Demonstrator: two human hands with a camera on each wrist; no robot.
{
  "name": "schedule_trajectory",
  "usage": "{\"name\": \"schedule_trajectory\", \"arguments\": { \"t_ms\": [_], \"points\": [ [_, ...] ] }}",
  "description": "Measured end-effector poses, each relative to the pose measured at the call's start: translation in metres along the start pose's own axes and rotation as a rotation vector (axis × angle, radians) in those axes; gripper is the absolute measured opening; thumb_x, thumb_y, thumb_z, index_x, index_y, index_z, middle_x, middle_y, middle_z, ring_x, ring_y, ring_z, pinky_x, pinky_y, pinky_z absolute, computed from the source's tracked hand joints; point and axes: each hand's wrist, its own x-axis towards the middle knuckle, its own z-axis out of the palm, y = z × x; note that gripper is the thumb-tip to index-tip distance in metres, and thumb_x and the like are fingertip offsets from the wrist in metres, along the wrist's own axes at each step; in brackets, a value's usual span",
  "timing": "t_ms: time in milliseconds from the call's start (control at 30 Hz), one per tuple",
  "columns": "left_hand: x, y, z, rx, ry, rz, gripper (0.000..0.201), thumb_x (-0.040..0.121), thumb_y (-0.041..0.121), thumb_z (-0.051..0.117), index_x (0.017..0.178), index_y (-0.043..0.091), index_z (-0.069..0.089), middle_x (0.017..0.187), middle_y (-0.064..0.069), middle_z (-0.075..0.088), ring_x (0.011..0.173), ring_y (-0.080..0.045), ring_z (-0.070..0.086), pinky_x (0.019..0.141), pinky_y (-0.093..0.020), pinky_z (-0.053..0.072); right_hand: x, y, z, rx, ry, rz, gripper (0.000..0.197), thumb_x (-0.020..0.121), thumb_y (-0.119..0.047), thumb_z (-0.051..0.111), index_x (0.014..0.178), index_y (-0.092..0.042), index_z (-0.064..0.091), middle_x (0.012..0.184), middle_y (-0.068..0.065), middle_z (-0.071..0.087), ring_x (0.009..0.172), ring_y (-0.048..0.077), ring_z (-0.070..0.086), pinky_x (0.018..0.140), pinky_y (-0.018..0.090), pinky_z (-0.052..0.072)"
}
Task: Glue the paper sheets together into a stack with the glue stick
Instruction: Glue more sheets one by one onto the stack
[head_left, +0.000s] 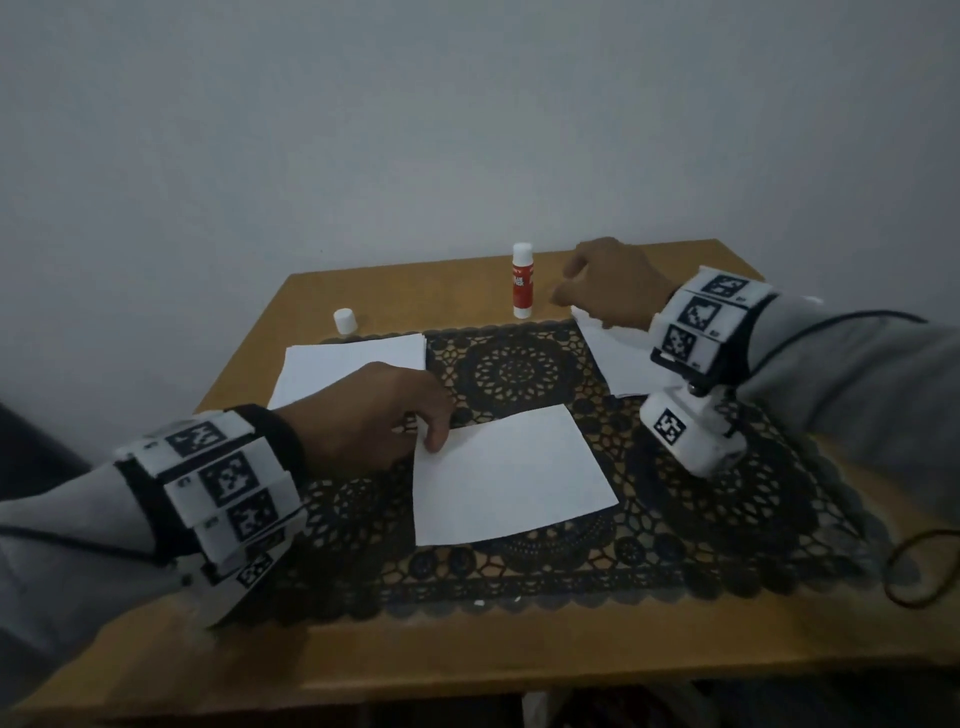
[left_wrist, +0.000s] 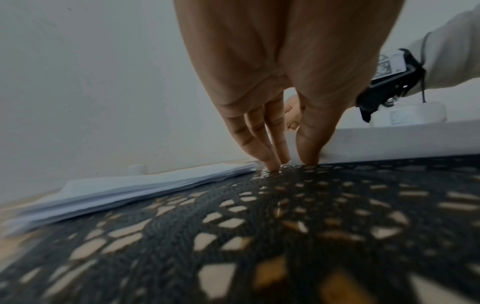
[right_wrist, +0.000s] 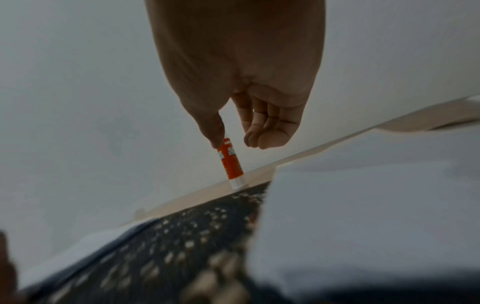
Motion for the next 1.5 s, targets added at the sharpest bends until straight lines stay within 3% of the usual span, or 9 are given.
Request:
{"name": "schedule_trajectory", "arguments": {
  "t_ms": [167, 467, 567, 733, 867, 1033, 1167, 1300, 1500],
  "points": [
    [0.004, -0.007, 0.000, 0.013, -0.039, 0.022, 0.039, 0.079, -0.004, 0.057, 0.077, 0.035, 0.059, 0.116, 0.009, 0.063, 0.107, -0.008, 0.057, 0.082, -0.002, 0.032, 0.031, -0.017, 0.021, 0.093, -0.027, 0.105, 0.030, 0.078, -0.028, 0.077, 0.089, -0.006, 0.060, 0.077, 0.010, 0.059, 0.070, 0.025, 0.057, 0.067, 0.035, 0.048],
    [0.003, -0.006, -0.003, 0.043, -0.119, 0.034, 0.042, 0.082, -0.003, 0.056, 0.101, 0.032, 0.070, 0.123, 0.014, 0.058, 0.111, -0.003, 0.053, 0.083, 0.002, 0.027, 0.044, -0.020, 0.038, 0.130, -0.047, 0.151, 0.027, 0.076, -0.023, 0.078, 0.095, -0.007, 0.067, 0.076, 0.006, 0.063, 0.064, 0.021, 0.058, 0.062, 0.033, 0.051],
    [-0.004, 0.002, -0.004, 0.054, -0.148, -0.011, 0.042, 0.084, 0.002, 0.055, 0.111, 0.031, 0.066, 0.131, 0.012, 0.052, 0.116, -0.004, 0.048, 0.090, -0.005, 0.029, 0.033, -0.027, 0.033, 0.154, 0.003, 0.082, 0.020, 0.078, -0.025, 0.075, 0.088, -0.010, 0.065, 0.076, 0.004, 0.064, 0.062, 0.018, 0.061, 0.054, 0.028, 0.050],
    [-0.025, 0.025, 0.001, 0.099, -0.103, -0.074, 0.043, 0.092, 0.018, 0.056, 0.134, 0.028, 0.051, 0.143, 0.006, 0.040, 0.130, -0.011, 0.036, 0.109, -0.026, 0.032, 0.008, -0.037, 0.018, 0.205, -0.121, -0.025, 0.022, 0.083, -0.022, 0.070, 0.097, -0.007, 0.063, 0.090, 0.009, 0.069, 0.079, 0.024, 0.071, 0.074, 0.040, 0.061],
    [-0.042, 0.045, 0.007, 0.120, -0.171, -0.095, 0.050, 0.096, 0.032, 0.050, 0.144, 0.036, 0.035, 0.155, 0.007, 0.022, 0.141, -0.011, 0.022, 0.116, -0.028, 0.020, -0.019, -0.041, 0.005, 0.321, -0.242, -0.063, 0.022, 0.089, -0.026, 0.067, 0.099, -0.007, 0.061, 0.090, 0.009, 0.067, 0.073, 0.019, 0.069, 0.068, 0.036, 0.061],
    [-0.055, 0.058, 0.020, 0.135, -0.242, -0.087, 0.053, 0.097, 0.047, 0.040, 0.146, 0.039, 0.024, 0.157, 0.008, 0.015, 0.143, -0.012, 0.015, 0.118, -0.036, 0.020, -0.044, -0.038, -0.011, 0.257, -0.254, -0.113, 0.020, 0.088, -0.028, 0.069, 0.086, -0.009, 0.065, 0.068, 0.007, 0.063, 0.050, 0.007, 0.058, 0.054, 0.025, 0.050],
    [-0.056, 0.062, 0.021, 0.162, -0.250, -0.101, 0.055, 0.097, 0.050, 0.037, 0.148, 0.037, 0.021, 0.158, 0.006, 0.012, 0.144, -0.013, 0.012, 0.119, -0.034, 0.015, -0.056, -0.039, -0.015, 0.436, -0.290, -0.064, 0.020, 0.080, -0.016, 0.078, 0.085, -0.003, 0.063, 0.075, 0.010, 0.065, 0.059, 0.013, 0.060, 0.055, 0.025, 0.052],
    [-0.055, 0.065, 0.019, 0.183, -0.271, -0.100, 0.056, 0.098, 0.049, 0.036, 0.150, 0.036, 0.020, 0.160, 0.004, 0.010, 0.145, -0.016, 0.012, 0.118, -0.032, 0.013, -0.068, -0.045, -0.011, 0.654, -0.343, -0.035, 0.019, 0.085, -0.011, 0.072, 0.098, 0.000, 0.063, 0.086, 0.013, 0.068, 0.066, 0.016, 0.062, 0.061, 0.027, 0.056],
    [-0.056, 0.063, 0.020, 0.186, -0.273, -0.095, 0.056, 0.097, 0.051, 0.035, 0.149, 0.037, 0.019, 0.159, 0.004, 0.010, 0.145, -0.016, 0.013, 0.119, -0.034, 0.017, -0.075, -0.058, 0.007, 0.699, -0.327, -0.113, 0.030, 0.082, -0.013, 0.074, 0.099, 0.002, 0.055, 0.078, 0.017, 0.068, 0.058, 0.020, 0.061, 0.050, 0.027, 0.051]
  ]
}}
